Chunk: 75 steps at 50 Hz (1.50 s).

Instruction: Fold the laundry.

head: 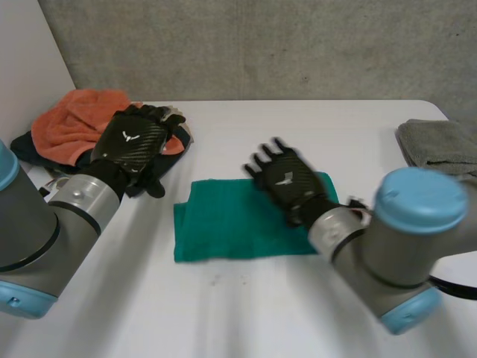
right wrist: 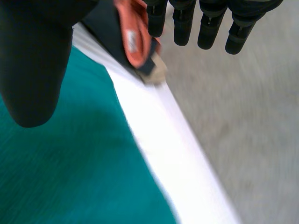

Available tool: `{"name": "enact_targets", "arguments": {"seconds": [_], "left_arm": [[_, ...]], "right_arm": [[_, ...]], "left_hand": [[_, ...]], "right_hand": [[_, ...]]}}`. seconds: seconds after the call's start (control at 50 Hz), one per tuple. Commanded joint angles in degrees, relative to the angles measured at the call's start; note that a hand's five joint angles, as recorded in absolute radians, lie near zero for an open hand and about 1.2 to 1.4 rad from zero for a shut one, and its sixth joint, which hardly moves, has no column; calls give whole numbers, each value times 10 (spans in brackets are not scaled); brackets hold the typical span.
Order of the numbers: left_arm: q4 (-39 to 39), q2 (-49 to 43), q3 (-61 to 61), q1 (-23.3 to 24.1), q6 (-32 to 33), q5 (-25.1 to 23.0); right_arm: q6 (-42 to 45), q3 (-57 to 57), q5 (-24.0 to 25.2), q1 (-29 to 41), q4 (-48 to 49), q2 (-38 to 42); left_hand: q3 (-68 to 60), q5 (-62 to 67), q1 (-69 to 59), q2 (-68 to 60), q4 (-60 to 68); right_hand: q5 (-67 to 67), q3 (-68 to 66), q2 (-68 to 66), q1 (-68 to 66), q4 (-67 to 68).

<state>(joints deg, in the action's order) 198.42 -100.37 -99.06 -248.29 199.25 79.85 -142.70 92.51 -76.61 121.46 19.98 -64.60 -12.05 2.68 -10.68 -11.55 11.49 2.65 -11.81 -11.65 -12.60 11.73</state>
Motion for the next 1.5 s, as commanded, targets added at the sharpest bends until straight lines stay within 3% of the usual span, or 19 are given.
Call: {"name": "enact_targets", "arguments": {"seconds": [0.02,0.06,0.1,0.16,0.32,0.42,0.52,0.64,0.66,0.7,0.74,0.8,0.98,1.04,1.1,1.18,1.26,1.38,1.5], "left_arm": [[6,-5,4,20,0,0],[6,-6,4,21,0,0],[5,-7,2,22,0,0],[5,-7,1,24,0,0],[4,1,-1,25,1,1],[4,11,-2,25,1,4],[2,21,-8,23,1,6],[2,21,-16,23,0,7],[3,21,-15,24,-1,8],[4,20,-14,25,-5,9],[4,19,-8,25,-21,9],[4,19,-3,24,-46,10],[1,0,58,64,-144,48],[-7,-26,86,97,-156,74],[-27,-67,124,153,-157,117],[-76,-159,193,214,-157,187],[-129,-236,242,241,-158,239],[-191,-311,280,250,-156,308],[-207,-323,263,229,-146,311]], "right_arm": [[-94,25,-6,-99,-90,16],[-76,31,-6,-122,-99,29],[-35,40,-15,-147,-101,41],[13,47,-38,-166,-92,41],[43,33,-91,-152,-54,17],[70,13,-80,-72,-36,-18],[139,22,-41,70,58,3],[253,42,41,128,94,71],[270,37,54,129,93,87],[273,36,57,129,93,92],[251,33,49,128,92,87],[188,34,43,117,91,78],[-320,61,38,-1,69,-96],[-388,46,40,-43,11,-106],[-388,19,40,-69,-50,-96],[-384,-56,38,-77,-155,-18],[-364,-115,40,-77,-223,48],[-328,-156,48,-76,-251,114],[-283,-174,41,-63,-250,148]], "left_hand": [[20,-27,7,15,-15],[20,-27,7,15,-15],[20,-27,7,15,-15],[20,-27,7,15,-15],[20,-27,7,15,-15],[20,-27,7,15,-15],[20,-27,7,15,-15],[20,-27,7,15,-15],[20,-27,7,15,-15],[20,-26,6,15,-15],[18,-25,5,13,-13],[17,-23,3,12,-11],[7,-13,-7,2,-1],[3,-10,-11,-2,2],[-7,1,-21,-12,12],[-5,-1,-19,-10,11],[-4,-3,-17,-9,9],[3,-10,-11,-2,2],[-5,-1,-19,-10,11]], "right_hand": [[-26,18,17,26,-17],[-26,18,17,26,-17],[131,-140,-141,-132,141],[671,-680,-681,-672,680],[674,-682,-683,-674,683],[674,-682,-683,-674,683],[674,-682,-683,-674,683],[674,-682,-683,-674,683],[642,-651,-652,-643,652],[391,-400,-401,-392,401],[-26,18,17,26,-17],[-26,18,17,26,-17],[-26,18,17,26,-17],[-26,18,17,26,-17],[-26,18,17,26,-17],[-26,18,17,26,-17],[-26,18,17,26,-17],[-26,18,17,26,-17],[-26,18,17,26,-17]]}}
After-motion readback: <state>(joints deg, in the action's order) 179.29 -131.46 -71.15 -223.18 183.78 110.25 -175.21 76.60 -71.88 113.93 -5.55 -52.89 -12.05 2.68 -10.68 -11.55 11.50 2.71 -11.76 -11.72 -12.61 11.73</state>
